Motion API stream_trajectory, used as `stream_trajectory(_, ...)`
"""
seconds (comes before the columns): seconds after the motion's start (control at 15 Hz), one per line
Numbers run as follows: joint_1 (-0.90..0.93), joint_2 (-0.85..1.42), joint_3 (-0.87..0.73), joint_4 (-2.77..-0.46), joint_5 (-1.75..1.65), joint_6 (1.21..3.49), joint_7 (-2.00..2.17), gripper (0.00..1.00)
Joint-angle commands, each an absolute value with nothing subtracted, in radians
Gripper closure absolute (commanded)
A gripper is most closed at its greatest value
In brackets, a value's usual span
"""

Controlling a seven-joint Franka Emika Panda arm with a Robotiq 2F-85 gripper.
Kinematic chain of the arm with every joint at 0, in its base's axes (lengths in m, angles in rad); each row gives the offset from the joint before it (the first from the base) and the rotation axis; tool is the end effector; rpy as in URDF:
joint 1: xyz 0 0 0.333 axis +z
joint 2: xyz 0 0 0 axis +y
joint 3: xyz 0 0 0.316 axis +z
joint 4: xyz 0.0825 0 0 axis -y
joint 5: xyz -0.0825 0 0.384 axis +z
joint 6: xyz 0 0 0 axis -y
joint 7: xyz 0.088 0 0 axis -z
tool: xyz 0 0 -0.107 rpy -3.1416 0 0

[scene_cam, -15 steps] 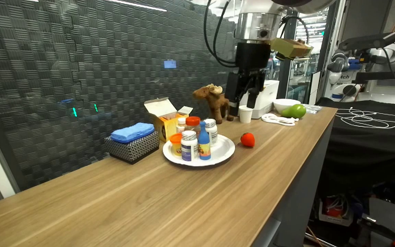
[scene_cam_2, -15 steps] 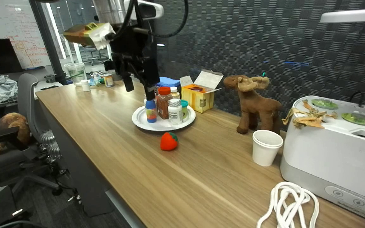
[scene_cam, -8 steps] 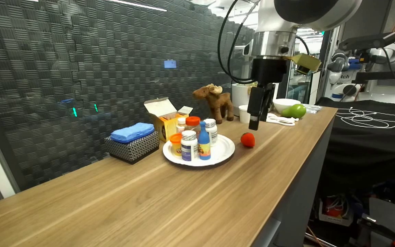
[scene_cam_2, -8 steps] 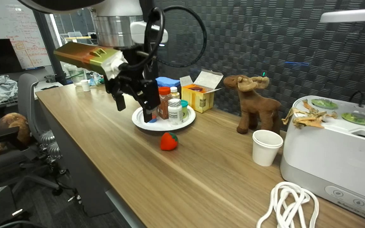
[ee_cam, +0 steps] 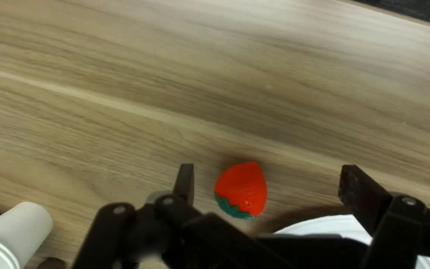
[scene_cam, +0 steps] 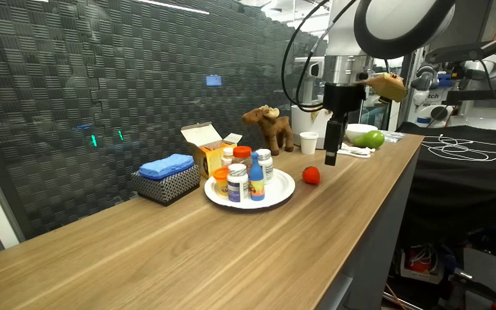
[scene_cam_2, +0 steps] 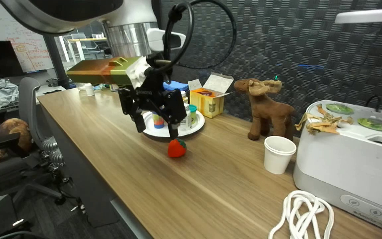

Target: Place the containers and strawberry plush toy on the white plate

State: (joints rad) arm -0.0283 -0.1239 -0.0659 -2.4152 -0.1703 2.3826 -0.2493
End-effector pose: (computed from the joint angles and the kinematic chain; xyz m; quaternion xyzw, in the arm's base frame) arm 0.4810 -0.0471 0.3669 0.9880 0.1360 0.0351 0.0642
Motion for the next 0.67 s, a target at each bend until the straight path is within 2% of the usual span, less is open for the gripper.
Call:
stream_trajectory(0.0,-0.048,-0.109,-0.058,-2.426,-0.254,2.438,-0.187,0.00)
stream_trajectory(0.6,-0.043,-0.013,-0.062,-2.401,-0.180,2.512,-0.189,0.00)
